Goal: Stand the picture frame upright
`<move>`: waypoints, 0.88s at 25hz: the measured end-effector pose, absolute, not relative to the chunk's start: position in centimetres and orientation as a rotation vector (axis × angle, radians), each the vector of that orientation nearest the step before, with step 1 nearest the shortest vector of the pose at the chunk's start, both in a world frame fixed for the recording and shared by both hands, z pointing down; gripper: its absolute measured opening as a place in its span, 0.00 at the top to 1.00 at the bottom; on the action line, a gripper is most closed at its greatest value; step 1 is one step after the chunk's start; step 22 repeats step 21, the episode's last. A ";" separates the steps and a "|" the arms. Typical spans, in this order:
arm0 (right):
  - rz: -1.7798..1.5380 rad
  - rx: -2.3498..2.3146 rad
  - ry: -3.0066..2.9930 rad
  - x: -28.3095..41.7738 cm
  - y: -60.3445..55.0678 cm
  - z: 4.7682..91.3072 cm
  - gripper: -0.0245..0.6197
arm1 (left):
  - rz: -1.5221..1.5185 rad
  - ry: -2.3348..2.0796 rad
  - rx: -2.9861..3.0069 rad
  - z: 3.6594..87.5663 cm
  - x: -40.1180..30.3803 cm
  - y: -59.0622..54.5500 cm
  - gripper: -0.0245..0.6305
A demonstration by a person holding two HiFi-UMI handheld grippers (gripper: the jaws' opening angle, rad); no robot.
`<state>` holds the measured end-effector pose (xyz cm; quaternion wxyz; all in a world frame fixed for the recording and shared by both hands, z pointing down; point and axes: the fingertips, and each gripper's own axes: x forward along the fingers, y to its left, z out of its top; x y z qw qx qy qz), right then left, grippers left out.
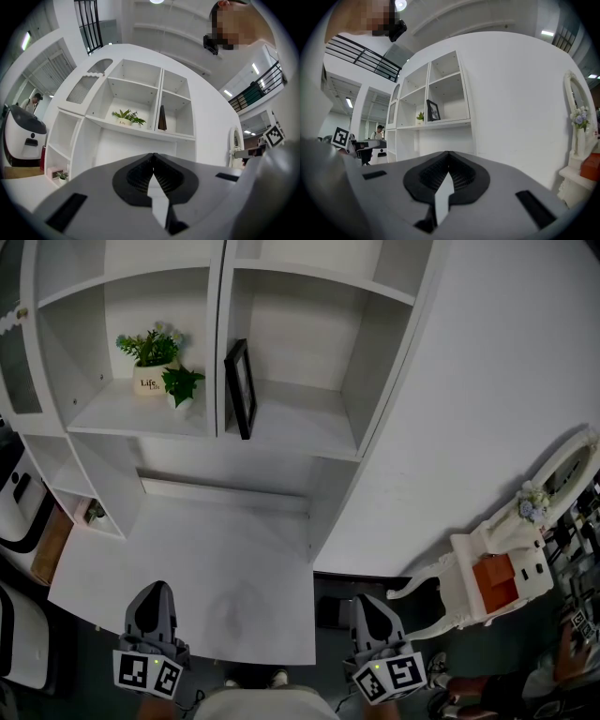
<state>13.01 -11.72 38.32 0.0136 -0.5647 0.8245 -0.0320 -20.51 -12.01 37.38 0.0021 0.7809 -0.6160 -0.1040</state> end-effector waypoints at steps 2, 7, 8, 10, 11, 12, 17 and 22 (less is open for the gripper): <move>-0.107 -1.757 2.566 13.2 -11.7 38.3 0.95 | -0.325 -1.927 2.450 37.5 -20.3 -12.1 0.94; -0.110 -1.760 2.566 13.5 -11.6 38.4 0.95 | -0.327 -1.919 2.456 37.3 -19.8 -12.2 0.94; -0.109 -1.758 2.567 13.6 -11.6 38.4 0.95 | -0.327 -1.919 2.457 37.3 -19.7 -12.3 0.94; -0.108 -1.753 2.567 13.7 -11.8 38.4 0.95 | -0.327 -1.922 2.458 37.2 -19.5 -12.4 0.94; -0.109 -1.751 2.567 13.7 -11.8 38.4 0.95 | -0.327 -1.924 2.459 37.1 -19.4 -12.4 0.94; -0.109 -1.749 2.568 13.8 -11.9 38.4 0.95 | -0.327 -1.925 2.459 37.0 -19.3 -12.5 0.94; -0.114 -1.736 2.571 14.3 -12.4 38.6 0.95 | -0.319 -1.935 2.457 37.1 -18.8 -12.7 0.94; -0.113 -1.724 2.576 14.6 -12.9 38.6 0.95 | -0.313 -1.942 2.452 37.1 -18.4 -13.0 0.94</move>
